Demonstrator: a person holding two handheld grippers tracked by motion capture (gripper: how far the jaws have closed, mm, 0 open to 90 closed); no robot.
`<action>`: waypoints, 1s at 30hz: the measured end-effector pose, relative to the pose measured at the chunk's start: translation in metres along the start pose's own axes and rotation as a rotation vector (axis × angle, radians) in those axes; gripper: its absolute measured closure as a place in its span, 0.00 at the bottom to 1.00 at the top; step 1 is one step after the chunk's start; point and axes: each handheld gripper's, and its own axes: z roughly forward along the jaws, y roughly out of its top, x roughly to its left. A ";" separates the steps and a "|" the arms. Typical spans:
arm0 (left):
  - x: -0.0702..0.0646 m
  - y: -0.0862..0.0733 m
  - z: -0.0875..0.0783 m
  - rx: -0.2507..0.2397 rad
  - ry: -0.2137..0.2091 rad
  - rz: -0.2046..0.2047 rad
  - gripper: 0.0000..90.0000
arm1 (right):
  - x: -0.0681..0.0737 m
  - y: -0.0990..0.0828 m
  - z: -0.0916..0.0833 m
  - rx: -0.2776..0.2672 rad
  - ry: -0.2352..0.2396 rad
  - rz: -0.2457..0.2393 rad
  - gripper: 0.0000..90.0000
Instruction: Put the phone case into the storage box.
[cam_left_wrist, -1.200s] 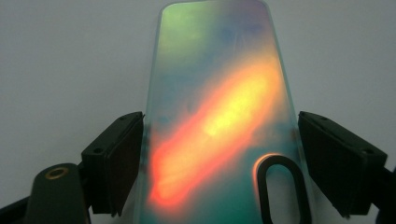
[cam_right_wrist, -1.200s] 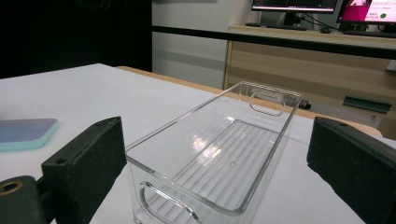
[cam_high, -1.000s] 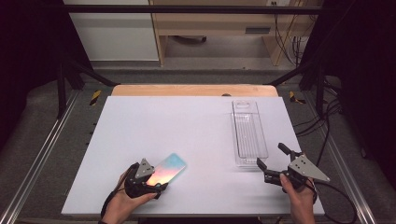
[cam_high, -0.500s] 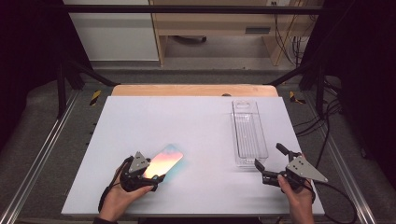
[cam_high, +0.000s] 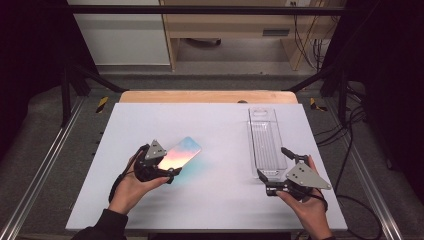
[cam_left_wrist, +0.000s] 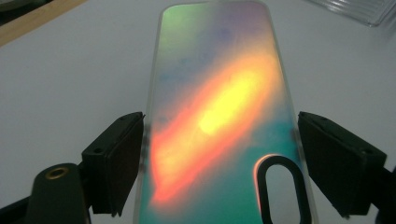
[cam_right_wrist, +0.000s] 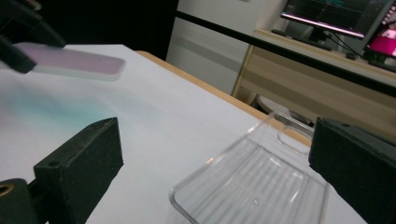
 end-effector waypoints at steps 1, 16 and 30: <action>0.001 0.004 0.000 0.003 0.000 0.005 0.18 | 0.003 0.004 0.002 0.004 0.000 -0.028 0.04; 0.006 0.047 -0.004 0.027 -0.024 0.045 0.19 | 0.033 0.048 0.051 0.063 0.033 -0.282 0.08; 0.005 0.072 -0.006 0.049 -0.021 0.079 0.18 | 0.051 0.060 0.084 0.085 0.016 -0.439 0.14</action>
